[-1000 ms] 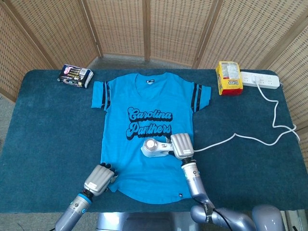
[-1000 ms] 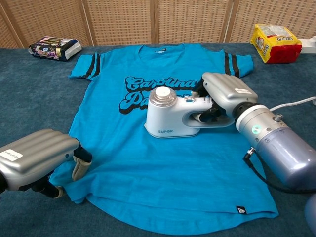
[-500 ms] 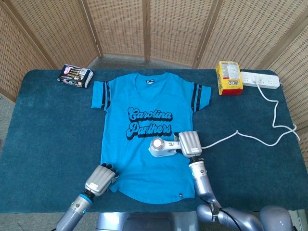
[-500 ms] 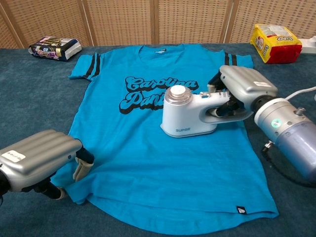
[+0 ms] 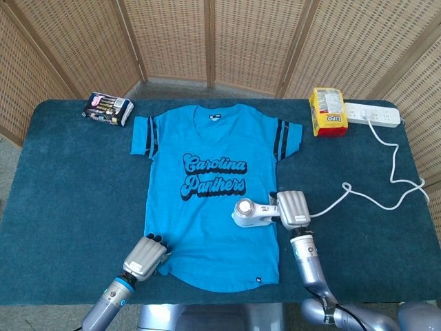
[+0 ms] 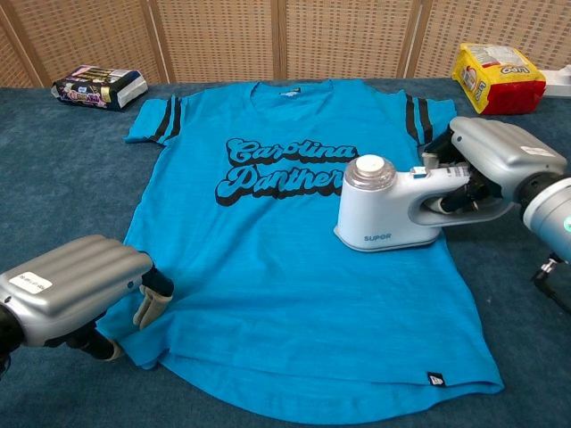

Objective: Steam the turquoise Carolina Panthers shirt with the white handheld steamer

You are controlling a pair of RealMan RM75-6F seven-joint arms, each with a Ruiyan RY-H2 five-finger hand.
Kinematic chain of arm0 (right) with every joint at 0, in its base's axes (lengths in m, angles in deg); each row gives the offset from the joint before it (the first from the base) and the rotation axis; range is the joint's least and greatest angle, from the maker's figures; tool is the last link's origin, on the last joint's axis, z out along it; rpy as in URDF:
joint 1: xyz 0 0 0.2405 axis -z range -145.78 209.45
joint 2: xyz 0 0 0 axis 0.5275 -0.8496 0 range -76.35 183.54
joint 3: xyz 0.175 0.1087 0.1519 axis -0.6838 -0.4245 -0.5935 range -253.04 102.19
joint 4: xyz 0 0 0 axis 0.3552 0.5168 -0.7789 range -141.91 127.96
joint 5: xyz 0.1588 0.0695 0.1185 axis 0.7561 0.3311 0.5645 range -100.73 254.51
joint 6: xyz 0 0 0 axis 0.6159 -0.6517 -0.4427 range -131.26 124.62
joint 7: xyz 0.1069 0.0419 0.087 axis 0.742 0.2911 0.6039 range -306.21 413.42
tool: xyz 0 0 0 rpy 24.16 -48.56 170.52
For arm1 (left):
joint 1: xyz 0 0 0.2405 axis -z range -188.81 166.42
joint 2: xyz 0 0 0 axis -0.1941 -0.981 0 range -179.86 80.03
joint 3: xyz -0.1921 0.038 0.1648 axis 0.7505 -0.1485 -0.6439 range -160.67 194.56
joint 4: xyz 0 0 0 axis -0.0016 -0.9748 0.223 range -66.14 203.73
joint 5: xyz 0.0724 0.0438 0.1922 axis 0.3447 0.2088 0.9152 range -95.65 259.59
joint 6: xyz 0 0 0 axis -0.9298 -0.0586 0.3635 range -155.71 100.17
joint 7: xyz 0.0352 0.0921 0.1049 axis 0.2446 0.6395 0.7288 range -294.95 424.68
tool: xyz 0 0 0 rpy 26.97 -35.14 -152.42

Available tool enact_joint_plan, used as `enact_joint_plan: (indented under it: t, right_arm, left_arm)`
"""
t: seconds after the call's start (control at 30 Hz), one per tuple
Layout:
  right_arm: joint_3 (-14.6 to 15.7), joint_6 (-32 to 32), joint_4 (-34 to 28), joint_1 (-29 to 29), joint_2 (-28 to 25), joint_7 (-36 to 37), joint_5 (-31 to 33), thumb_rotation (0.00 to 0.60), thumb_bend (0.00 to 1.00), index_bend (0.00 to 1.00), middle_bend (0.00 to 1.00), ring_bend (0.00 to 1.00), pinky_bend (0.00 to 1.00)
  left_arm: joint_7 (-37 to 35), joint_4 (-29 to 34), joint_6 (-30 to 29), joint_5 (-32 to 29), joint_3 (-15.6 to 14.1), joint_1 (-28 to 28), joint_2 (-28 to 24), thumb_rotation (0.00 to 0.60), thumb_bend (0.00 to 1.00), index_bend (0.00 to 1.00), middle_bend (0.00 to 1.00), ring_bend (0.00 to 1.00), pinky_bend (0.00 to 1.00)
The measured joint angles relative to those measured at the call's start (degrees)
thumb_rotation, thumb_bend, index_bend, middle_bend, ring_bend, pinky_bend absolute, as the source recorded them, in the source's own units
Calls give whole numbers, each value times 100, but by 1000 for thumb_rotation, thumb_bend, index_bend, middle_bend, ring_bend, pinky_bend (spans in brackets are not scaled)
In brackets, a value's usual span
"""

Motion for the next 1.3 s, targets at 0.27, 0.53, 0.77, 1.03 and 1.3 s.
enact_joint_plan:
  t: [0.27, 0.53, 0.77, 1.03, 1.3]
  right_arm:
    - [239, 40, -314, 120, -25, -25, -92, 600, 289, 719, 736, 759, 646]
    - [387, -16, -390, 115, 296, -105, -206, 600, 289, 719, 735, 759, 645]
    - [383, -98, -343, 3, 594, -207, -285, 600, 288, 719, 735, 759, 645]
    - [187, -155, -114, -160, 743, -379, -300, 600, 288, 719, 735, 759, 645]
    - [-97, -219, 254, -274, 746, -445, -127, 600, 288, 719, 735, 759, 645]
  left_arm:
    - [0, 23, -34, 5, -15, -13, -38, 599, 306, 633, 561, 389, 387]
    - [-15, 64, -77, 35, -38, -33, -65, 599, 306, 633, 561, 389, 387]
    - [-23, 85, -94, 59, -50, -43, -78, 599, 306, 632, 561, 389, 388]
    - [-69, 82, -107, 70, -48, -54, -97, 597, 306, 632, 561, 390, 387]
    - [-76, 55, -76, 63, -42, -43, -70, 599, 306, 633, 561, 389, 388]
